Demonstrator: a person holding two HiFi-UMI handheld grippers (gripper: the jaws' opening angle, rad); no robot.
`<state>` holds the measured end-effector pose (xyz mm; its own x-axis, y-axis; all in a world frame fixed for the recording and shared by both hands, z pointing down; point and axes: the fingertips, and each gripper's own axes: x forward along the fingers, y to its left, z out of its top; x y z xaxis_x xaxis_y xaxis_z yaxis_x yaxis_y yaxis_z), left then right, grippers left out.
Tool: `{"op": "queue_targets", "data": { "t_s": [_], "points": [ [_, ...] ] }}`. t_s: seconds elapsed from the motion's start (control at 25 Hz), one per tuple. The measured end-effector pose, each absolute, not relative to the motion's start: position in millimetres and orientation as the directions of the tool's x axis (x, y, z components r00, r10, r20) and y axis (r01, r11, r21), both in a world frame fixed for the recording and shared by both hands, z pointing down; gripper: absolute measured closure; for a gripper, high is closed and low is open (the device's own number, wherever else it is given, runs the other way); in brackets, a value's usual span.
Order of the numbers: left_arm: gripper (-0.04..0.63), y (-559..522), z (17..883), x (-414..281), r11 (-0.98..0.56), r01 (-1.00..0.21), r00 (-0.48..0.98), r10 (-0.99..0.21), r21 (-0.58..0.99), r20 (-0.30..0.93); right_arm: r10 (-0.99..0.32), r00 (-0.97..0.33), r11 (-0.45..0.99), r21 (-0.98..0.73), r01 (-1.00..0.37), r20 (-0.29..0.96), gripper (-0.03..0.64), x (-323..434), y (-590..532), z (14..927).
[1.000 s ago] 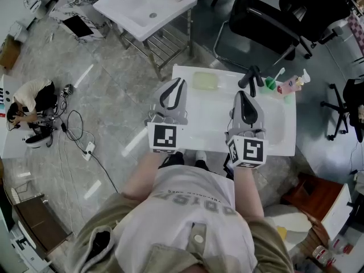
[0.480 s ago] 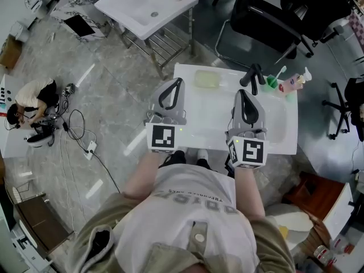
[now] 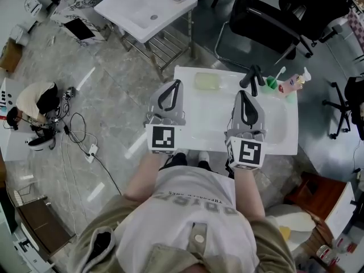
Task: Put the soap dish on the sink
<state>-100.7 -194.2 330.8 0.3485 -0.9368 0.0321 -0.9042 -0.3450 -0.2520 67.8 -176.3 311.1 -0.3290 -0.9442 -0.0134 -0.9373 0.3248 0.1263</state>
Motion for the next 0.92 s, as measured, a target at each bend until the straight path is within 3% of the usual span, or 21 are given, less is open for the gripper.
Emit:
{"op": "queue_targets", "data": {
  "t_s": [0.92],
  "points": [
    [0.589,-196,341,-100,-0.362,-0.896,0.356,-0.932,-0.259,0.069,-0.943,-0.334,0.33,0.148,-0.932,0.001,0.618,68,-173,316]
  ]
}}
